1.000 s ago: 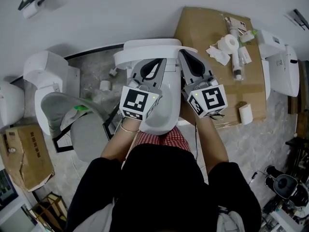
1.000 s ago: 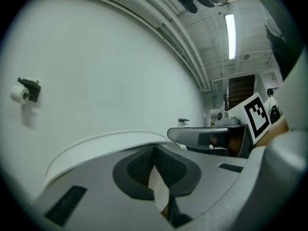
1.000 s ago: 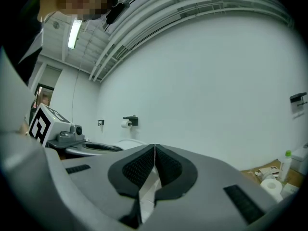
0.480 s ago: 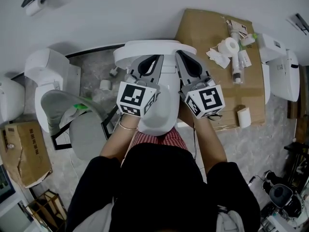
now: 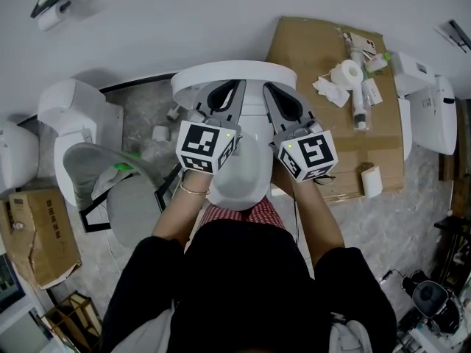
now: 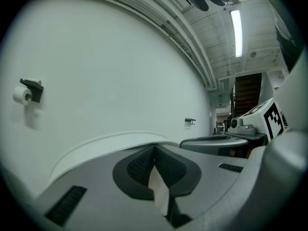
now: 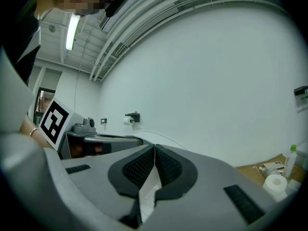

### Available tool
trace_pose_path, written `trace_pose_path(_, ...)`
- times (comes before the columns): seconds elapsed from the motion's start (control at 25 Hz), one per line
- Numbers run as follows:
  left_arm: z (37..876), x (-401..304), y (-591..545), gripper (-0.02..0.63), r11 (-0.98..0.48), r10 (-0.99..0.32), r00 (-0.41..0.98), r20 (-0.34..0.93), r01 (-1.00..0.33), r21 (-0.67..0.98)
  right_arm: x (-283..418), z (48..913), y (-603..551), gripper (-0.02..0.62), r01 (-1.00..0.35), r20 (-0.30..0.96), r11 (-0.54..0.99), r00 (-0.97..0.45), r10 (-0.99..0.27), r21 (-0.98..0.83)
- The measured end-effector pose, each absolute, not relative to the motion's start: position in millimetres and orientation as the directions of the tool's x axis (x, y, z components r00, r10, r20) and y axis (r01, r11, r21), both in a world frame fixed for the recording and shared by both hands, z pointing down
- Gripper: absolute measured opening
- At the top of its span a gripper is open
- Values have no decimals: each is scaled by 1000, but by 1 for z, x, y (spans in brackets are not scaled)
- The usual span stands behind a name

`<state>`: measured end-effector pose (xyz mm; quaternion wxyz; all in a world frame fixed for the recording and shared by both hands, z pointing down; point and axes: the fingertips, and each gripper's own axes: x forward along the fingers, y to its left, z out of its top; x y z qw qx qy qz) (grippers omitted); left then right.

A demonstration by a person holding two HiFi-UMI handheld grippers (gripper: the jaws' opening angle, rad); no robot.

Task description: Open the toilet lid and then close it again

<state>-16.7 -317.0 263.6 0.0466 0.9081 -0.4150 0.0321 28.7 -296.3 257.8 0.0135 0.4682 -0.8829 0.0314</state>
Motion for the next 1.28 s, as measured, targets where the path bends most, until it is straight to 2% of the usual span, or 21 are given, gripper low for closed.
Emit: trace_pose_path(1.28,255,-19,-370,3,-669,-741,664,99,-743,-21,32,250,-358,20,-825,18,562,-564,-826,-65)
